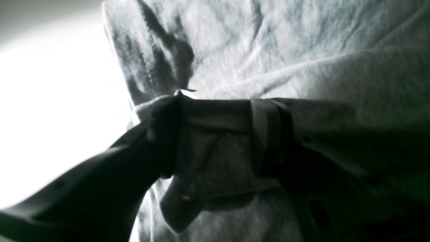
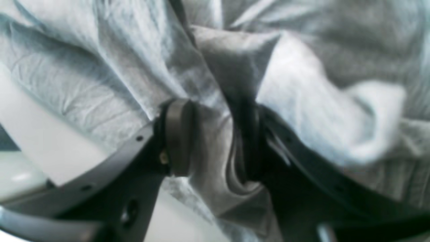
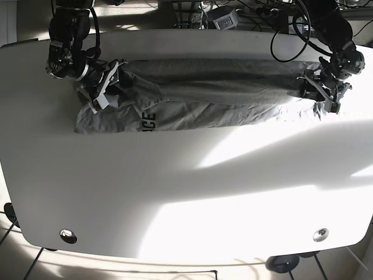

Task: Fold the T-shirt properly
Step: 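Press and smooth the folded strip with both grippers, then fold the strip's end with the left gripper toward the right gripper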

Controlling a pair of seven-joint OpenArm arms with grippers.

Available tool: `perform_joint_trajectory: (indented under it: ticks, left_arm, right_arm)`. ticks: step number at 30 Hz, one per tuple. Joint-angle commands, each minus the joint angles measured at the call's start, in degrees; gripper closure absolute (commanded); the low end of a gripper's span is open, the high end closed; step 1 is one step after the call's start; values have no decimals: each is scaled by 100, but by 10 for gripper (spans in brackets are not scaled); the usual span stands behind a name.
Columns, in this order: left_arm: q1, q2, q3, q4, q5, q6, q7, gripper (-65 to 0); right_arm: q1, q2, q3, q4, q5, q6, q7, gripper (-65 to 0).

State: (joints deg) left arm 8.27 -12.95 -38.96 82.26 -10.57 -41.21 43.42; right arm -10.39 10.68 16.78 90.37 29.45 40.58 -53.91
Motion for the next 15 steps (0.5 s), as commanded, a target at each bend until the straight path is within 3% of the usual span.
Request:
perform_joint_trajectory:
  ticks: [1, 5, 8, 11, 15]
  left_arm:
    - [-32, -81, -38, -142, 446, 121, 454, -304]
    - [-76, -160, -126, 25, 358, 121, 480, -304]
    - [-49, -160, -372, 763, -372, 121, 506, -306]
    - [-58, -151, -1146, 1405, -1444, 121, 1122, -315]
    - [-172, -178, -1849, 1115, -2271, 121, 1781, -447]
  right_arm:
    - [455, 71, 32, -505, -198, -58, -90, -241]
    - [894, 71, 32, -733, -198, -58, -117, -239]
    - [894, 71, 32, -417, -198, -58, -152, -239]
    - [885, 53, 32, -391, -189, -58, -213, -239]
    - [877, 27, 32, -391, -189, -58, -213, -239]
